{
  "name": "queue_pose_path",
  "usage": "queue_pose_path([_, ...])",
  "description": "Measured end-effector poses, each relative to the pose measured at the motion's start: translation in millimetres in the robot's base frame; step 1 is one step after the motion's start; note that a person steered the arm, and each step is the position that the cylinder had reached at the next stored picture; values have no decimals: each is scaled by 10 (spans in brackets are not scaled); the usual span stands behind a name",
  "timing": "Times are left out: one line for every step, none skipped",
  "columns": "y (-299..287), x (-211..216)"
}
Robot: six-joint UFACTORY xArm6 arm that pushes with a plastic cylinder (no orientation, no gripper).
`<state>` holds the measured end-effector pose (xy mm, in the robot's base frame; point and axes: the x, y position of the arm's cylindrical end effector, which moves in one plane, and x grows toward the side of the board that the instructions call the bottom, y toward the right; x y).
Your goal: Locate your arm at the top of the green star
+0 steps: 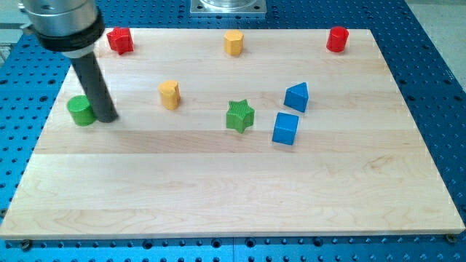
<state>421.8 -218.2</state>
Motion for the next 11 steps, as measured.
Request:
queue_pose_path([-109,-121])
queue_pose_path([-109,-122])
queue_pose_path([-98,-227])
queue_pose_path([-53,-283])
queue_pose_path([388,-710])
queue_pose_path([1282,-726])
queue_pose_path([2121,-520])
queue_pose_path([2051,-356])
queue_pose_path([2010,-356])
queue_pose_path([2077,-356])
queue_pose_path([2376,-364])
